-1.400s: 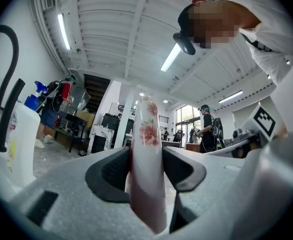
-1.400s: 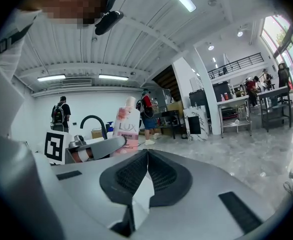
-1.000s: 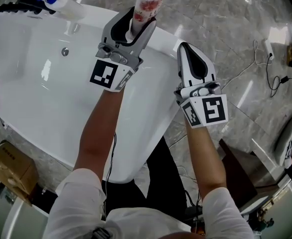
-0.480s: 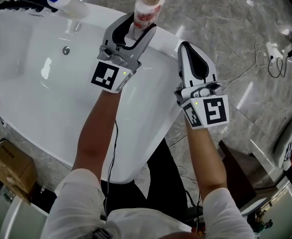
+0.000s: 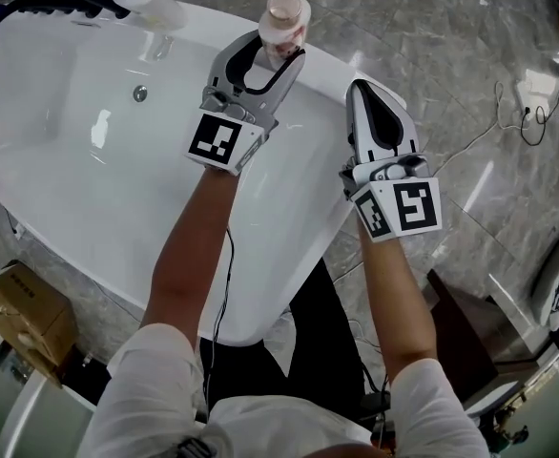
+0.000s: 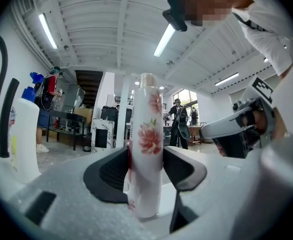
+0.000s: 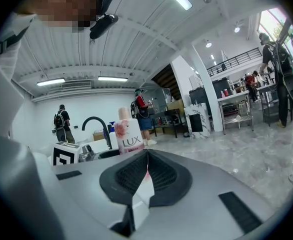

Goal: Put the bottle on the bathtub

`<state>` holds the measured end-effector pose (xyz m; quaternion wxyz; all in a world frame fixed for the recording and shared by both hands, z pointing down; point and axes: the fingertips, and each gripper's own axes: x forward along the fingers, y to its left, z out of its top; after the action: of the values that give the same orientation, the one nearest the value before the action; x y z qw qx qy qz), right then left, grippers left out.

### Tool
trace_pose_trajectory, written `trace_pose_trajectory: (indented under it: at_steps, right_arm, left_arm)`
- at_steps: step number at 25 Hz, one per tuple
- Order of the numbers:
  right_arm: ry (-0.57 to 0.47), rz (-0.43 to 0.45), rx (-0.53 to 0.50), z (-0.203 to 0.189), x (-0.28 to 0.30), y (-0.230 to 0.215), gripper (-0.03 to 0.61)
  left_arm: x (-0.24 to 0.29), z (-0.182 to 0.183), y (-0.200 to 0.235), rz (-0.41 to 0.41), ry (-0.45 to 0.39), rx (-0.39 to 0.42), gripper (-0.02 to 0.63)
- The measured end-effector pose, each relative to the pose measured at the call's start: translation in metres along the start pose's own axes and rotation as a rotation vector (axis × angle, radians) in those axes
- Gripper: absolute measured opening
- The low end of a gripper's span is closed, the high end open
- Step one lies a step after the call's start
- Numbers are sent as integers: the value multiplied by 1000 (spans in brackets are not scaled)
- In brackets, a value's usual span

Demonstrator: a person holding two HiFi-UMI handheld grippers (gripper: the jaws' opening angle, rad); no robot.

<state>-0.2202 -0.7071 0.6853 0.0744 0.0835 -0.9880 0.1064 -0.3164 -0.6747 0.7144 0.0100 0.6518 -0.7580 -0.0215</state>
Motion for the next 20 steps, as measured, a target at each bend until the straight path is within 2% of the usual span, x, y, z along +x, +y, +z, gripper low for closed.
trace_pose_trajectory:
  at_steps: [6,11,16,20]
  right_arm:
    - [-12,-1,19,7,-19,16,14]
    - [23,-36,29,2,-55,35,15]
    - [82,-69,17,0,-137,94,14]
    - [117,-100,27,19,-213,155,14]
  left_arm:
    - [-17,4,-5,-15,51,-74,227]
    - [-94,-2,-28,6,130,-201,229]
    - [-204,45,-85,-87,163,-257,167]
    - [-283,93,-124,-188,211,-301,108]
